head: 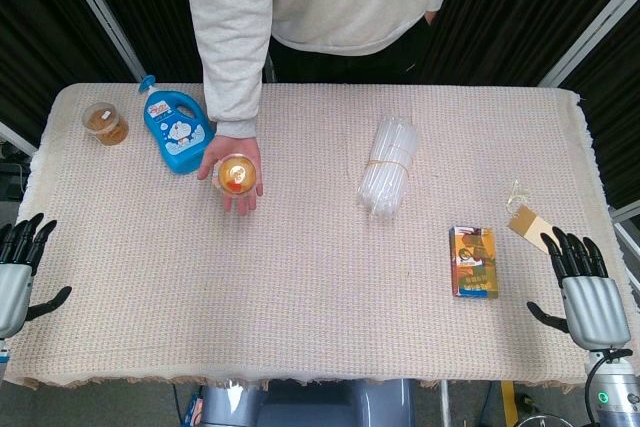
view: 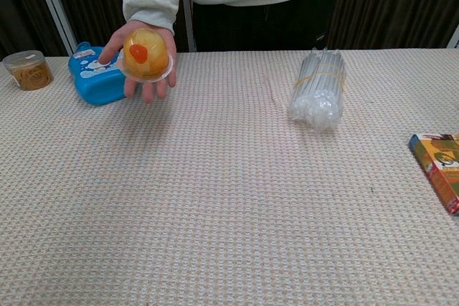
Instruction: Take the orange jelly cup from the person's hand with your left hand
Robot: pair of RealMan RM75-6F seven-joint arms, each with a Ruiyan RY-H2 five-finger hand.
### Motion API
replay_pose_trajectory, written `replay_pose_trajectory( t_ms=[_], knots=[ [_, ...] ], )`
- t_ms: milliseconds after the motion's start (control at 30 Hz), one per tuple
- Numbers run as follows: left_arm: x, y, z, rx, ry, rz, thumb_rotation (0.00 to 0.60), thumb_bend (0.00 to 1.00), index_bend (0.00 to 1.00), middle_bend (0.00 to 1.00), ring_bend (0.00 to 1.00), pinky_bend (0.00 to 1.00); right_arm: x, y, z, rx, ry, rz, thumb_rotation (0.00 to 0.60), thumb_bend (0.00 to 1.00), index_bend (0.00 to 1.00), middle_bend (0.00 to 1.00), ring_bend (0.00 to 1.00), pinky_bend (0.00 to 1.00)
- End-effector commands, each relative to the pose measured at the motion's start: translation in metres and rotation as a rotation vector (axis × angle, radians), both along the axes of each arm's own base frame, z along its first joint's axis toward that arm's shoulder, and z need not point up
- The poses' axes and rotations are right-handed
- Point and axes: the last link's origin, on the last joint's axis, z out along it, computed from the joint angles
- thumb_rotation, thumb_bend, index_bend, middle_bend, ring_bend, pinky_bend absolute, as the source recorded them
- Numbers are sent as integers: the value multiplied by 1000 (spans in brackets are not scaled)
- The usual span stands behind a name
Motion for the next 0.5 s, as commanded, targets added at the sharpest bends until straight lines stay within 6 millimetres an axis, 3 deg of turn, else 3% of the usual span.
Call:
replay_pose_trajectory(
  t_ms=[33,500],
  knots=[
    [0,0,0,-1,3,0,600,228,22,0,0,0,0,0,0,1,0,0,600,74,39,0,0,0],
    [1,0,-1,-3,5,-3,600,230,23,0,0,0,0,1,1,1,-5,0,600,76,39,0,0,0]
  ],
)
